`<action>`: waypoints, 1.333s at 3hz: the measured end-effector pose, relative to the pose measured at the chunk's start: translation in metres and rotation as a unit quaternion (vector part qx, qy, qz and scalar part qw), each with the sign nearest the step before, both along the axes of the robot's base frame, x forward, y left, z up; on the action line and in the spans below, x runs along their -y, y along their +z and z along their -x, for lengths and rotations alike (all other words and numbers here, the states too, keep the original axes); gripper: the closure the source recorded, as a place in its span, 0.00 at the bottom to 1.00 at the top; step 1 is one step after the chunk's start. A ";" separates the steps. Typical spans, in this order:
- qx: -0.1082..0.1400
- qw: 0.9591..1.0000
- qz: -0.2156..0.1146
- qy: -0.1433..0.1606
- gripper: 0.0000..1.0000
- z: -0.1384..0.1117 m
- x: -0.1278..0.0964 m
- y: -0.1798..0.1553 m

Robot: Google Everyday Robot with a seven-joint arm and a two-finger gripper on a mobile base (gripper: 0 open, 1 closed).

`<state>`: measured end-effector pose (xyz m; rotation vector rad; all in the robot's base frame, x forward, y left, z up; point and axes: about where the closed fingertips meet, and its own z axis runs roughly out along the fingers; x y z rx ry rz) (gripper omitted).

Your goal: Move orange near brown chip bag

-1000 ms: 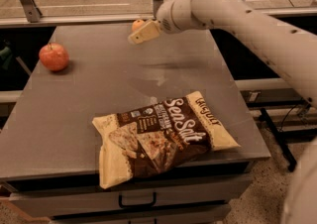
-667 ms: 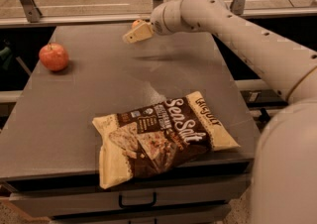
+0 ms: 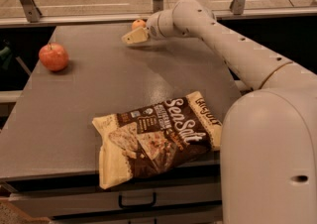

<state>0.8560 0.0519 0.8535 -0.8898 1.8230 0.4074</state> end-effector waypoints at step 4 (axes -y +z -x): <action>0.036 0.997 -0.051 0.046 1.00 0.034 0.015 0.055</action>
Offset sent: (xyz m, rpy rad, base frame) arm 0.0050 -0.0052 0.0051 0.1036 0.0210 0.0043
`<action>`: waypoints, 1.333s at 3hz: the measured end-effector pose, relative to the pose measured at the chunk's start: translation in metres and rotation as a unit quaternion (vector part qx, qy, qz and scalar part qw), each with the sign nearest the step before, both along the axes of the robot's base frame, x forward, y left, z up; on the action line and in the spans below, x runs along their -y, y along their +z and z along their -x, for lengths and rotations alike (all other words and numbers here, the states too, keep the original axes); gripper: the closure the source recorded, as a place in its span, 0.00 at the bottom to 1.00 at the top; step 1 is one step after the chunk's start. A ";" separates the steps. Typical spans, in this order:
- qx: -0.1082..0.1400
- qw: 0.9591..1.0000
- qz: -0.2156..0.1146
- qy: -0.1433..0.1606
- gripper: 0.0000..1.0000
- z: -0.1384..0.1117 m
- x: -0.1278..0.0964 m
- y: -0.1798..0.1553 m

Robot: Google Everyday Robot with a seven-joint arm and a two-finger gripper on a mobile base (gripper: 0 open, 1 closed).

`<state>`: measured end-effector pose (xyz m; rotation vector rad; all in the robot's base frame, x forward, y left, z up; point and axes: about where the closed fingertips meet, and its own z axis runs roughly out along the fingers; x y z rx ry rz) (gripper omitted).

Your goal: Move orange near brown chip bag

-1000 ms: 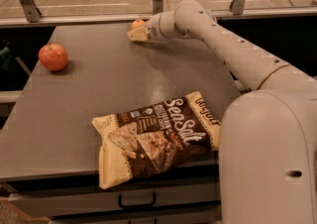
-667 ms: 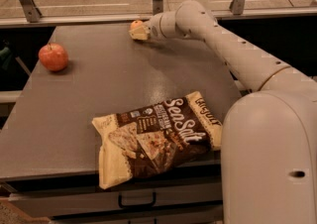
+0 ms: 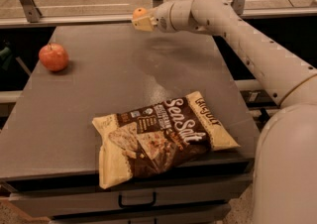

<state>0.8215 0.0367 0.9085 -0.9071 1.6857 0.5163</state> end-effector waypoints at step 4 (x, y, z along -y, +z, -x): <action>-0.039 0.997 0.030 0.059 1.00 0.086 0.067 0.023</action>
Offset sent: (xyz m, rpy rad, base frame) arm -0.0408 -0.0021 0.0092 -0.0327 0.0316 0.1660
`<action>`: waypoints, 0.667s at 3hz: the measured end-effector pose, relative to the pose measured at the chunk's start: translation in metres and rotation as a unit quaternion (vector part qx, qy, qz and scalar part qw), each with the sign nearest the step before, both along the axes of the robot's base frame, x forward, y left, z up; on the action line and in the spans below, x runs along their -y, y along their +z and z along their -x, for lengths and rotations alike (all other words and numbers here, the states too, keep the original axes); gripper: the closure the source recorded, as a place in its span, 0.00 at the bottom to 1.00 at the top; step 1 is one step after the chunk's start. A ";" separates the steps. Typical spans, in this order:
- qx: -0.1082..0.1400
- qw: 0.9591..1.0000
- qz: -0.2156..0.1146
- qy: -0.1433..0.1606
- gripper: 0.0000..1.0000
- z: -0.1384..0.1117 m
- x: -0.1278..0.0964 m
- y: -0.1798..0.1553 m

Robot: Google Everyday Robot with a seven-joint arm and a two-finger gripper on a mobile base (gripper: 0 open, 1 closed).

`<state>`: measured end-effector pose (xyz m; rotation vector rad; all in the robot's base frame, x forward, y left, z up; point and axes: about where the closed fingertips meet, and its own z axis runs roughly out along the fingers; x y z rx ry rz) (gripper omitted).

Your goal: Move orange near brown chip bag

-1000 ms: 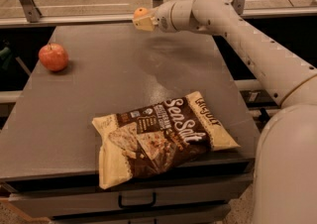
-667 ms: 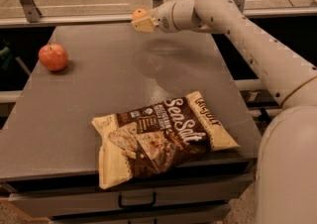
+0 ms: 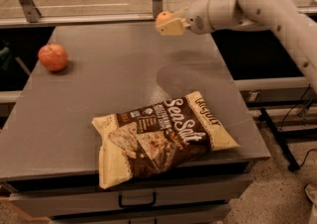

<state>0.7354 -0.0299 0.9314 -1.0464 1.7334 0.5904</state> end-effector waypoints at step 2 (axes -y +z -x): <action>-0.057 0.997 0.050 0.014 1.00 0.059 0.102 0.000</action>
Offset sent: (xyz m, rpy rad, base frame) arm -0.0999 -0.1766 0.0056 -0.1630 0.1792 0.0477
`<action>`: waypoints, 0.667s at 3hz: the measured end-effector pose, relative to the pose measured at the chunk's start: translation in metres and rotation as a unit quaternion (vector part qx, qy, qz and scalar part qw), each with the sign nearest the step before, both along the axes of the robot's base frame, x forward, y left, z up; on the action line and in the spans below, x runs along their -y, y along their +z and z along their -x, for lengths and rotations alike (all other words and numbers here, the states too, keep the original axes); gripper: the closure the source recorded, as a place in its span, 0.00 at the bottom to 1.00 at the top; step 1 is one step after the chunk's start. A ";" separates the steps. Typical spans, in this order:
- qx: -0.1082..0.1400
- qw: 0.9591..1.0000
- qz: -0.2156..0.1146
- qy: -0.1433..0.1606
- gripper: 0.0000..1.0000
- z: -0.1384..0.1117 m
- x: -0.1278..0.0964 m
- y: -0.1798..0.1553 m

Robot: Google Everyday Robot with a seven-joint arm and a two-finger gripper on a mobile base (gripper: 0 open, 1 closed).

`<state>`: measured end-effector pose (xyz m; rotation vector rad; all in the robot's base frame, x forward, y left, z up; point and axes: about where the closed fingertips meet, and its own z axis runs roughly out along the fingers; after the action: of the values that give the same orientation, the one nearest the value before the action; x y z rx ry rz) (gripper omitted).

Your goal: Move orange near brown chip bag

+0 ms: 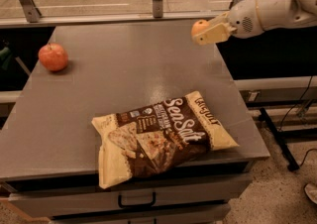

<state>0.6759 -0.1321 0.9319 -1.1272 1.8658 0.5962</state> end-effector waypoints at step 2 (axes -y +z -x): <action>-0.060 0.996 0.004 0.072 1.00 0.061 0.041 -0.030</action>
Offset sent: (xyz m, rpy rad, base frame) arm -0.1000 -0.0594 -0.0510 -0.0054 0.1917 0.2445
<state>0.6145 -0.1735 0.9019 -1.2624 1.8994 0.7529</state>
